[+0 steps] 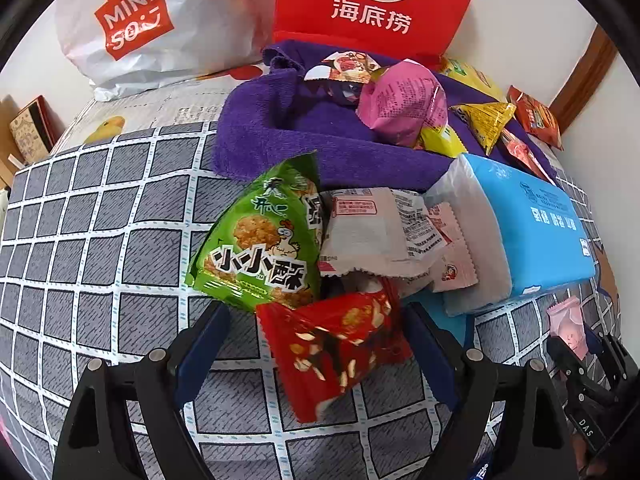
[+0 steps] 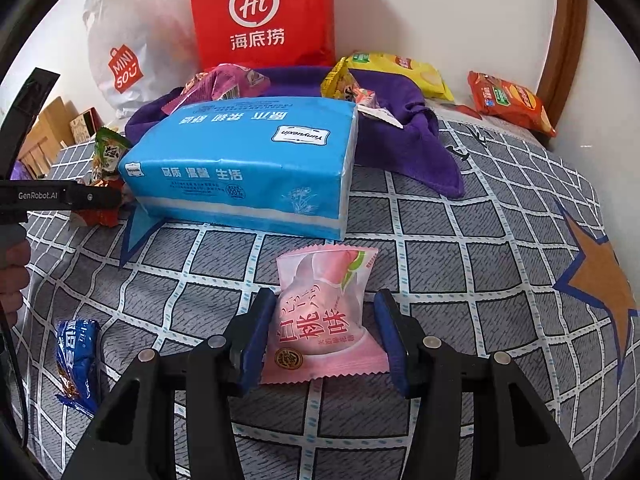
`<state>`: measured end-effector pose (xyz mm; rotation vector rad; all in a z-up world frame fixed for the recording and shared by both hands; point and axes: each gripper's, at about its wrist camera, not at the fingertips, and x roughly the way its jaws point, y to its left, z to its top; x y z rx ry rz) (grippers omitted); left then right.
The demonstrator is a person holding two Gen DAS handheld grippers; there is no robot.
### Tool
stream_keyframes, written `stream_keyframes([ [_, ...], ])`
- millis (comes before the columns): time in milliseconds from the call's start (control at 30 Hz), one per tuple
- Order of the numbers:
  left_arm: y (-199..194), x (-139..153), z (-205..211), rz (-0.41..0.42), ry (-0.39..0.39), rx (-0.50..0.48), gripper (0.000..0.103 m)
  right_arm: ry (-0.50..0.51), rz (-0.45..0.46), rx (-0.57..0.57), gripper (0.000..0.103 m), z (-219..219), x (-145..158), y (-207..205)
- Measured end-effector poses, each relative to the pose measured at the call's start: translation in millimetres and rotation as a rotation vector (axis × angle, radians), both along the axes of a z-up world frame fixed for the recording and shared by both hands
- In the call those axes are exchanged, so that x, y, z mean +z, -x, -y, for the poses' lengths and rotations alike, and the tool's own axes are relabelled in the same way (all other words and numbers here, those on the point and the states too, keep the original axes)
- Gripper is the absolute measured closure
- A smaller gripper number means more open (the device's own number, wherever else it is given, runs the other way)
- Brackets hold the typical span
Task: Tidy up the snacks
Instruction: 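Close left gripper on the red snack bag while right gripper holds the pink packet, then lift and carry the red bag and pink packet over the purple towel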
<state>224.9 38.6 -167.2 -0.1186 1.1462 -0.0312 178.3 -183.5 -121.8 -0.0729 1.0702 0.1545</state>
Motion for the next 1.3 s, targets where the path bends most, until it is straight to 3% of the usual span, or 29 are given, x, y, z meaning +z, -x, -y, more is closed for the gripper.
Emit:
stream_keyframes([
  [133,0.7,0.1,0.0,0.005,-0.005,-0.005,0.020,0.001,0.000,0.000,0.052,0.0,0.0,0.0],
  [700,12.9,10.7,-10.5,0.004,0.083,-0.029,0.062,0.004,0.001,0.002,0.052,0.7,0.2,-0.4],
  [1300,49.1,36.7,-32.9,0.045,0.129,-0.036,0.064,0.017,0.042,0.012,0.056,-10.1,18.6,11.3],
])
